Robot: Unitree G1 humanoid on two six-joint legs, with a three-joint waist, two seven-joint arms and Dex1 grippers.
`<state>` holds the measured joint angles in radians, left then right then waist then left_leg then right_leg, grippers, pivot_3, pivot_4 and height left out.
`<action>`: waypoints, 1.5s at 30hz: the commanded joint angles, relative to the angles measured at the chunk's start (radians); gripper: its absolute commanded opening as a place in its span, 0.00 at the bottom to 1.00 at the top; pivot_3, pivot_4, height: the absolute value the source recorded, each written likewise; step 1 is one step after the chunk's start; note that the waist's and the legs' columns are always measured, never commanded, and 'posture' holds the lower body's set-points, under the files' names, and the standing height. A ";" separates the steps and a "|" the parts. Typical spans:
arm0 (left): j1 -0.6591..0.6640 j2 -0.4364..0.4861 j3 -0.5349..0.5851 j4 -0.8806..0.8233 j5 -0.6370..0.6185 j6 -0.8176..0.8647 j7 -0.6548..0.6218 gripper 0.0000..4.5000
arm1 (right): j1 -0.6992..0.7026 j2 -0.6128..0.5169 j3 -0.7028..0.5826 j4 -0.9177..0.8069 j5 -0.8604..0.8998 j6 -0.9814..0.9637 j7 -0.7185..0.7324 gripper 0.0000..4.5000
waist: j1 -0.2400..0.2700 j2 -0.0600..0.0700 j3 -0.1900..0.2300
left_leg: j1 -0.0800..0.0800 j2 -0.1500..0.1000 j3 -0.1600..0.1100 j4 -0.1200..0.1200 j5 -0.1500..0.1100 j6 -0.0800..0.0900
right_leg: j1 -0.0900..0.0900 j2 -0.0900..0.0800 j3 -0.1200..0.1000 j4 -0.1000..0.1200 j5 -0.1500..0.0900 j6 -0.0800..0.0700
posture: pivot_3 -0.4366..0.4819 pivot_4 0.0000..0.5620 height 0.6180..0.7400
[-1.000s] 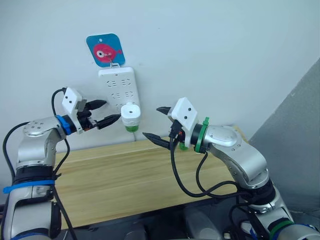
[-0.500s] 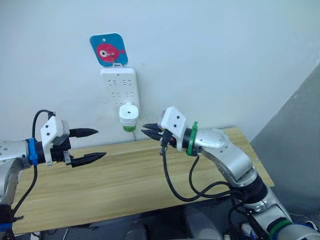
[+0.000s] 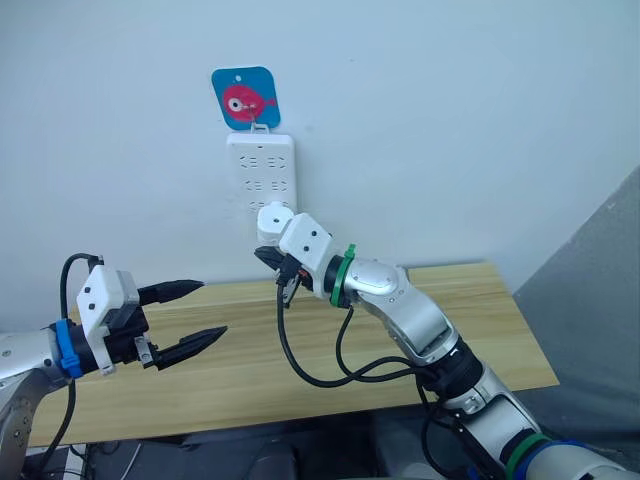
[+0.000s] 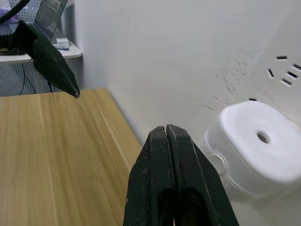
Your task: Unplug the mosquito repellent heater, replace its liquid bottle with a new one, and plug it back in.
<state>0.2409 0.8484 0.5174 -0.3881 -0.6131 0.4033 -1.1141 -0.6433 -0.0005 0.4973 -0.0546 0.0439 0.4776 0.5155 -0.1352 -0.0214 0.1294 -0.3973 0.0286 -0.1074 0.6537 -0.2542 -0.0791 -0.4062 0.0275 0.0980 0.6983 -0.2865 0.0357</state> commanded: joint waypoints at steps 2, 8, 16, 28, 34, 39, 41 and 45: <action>-0.011 0.000 0.034 0.004 -0.013 -0.030 -0.001 1.00 | -0.023 0.030 -0.026 0.018 -0.021 -0.010 -0.034 0.01 | 0.000 -0.002 -0.002 | 0.000 0.000 0.000 0.000 0.000 0.000 | 0.000 0.000 0.000 0.000 0.000 0.000 | 0.45 0.09 0.97; -0.029 -0.001 0.013 0.025 -0.009 -0.050 -0.011 1.00 | -0.033 0.030 -0.057 0.036 -0.029 0.000 -0.051 0.01 | -0.001 -0.003 -0.002 | 0.001 0.000 0.000 -0.003 0.000 0.000 | 0.000 0.000 0.000 0.000 0.000 -0.001 | 0.44 0.09 0.97; -0.057 -0.005 -0.022 0.069 0.004 -0.083 -0.024 1.00 | -0.021 0.025 -0.069 0.031 -0.033 0.034 -0.066 0.01 | -0.003 -0.003 -0.002 | 0.004 0.001 0.000 -0.007 0.001 -0.001 | 0.000 0.000 0.000 0.000 0.001 -0.002 | 0.43 0.10 0.97; -0.074 0.000 -0.042 0.098 0.006 -0.106 -0.032 1.00 | -0.033 0.034 -0.085 0.052 -0.051 0.046 -0.112 0.01 | -0.003 -0.003 -0.003 | 0.004 0.001 0.000 -0.007 0.001 -0.001 | 0.000 0.000 0.000 0.000 0.001 -0.002 | 0.43 0.10 0.97; -0.088 0.000 -0.055 0.081 -0.001 -0.090 -0.016 1.00 | -0.035 0.042 -0.092 0.059 -0.079 0.065 -0.168 0.01 | -0.001 -0.003 -0.003 | 0.004 0.001 0.000 -0.007 0.003 -0.004 | 0.000 0.001 -0.001 0.001 0.001 -0.002 | 0.43 0.10 0.97; -0.103 0.002 -0.064 0.074 -0.005 -0.079 -0.002 1.00 | -0.037 0.056 -0.101 0.076 -0.104 0.077 -0.209 0.01 | 0.002 -0.004 -0.004 | 0.004 0.001 -0.001 -0.007 0.004 -0.005 | 0.001 0.001 -0.001 0.001 0.001 -0.002 | 0.43 0.10 0.97; -0.113 0.002 -0.071 0.071 -0.007 -0.072 0.006 1.00 | -0.040 0.057 -0.104 0.088 -0.118 0.074 -0.233 0.01 | 0.004 -0.006 -0.005 | 0.005 0.000 -0.001 -0.007 0.004 -0.005 | 0.001 0.001 -0.001 0.001 0.001 -0.002 | 0.43 0.10 0.97; -0.127 0.000 -0.082 0.066 -0.008 -0.064 0.016 1.00 | -0.047 0.053 -0.115 0.105 -0.130 0.069 -0.261 0.01 | 0.010 -0.007 -0.007 | 0.006 0.001 -0.001 -0.007 0.005 -0.005 | 0.002 0.001 -0.001 0.001 0.000 -0.001 | 0.43 0.10 0.97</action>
<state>0.1282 0.8460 0.4329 -0.2862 -0.6093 0.3414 -1.1043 -0.6513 0.0676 0.4528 0.0399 -0.0288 0.5550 0.3371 -0.1257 -0.0283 0.1221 -0.3916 0.0292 -0.1084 0.6470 -0.2487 -0.0845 -0.4044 0.0284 0.0969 0.6996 -0.2868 0.0355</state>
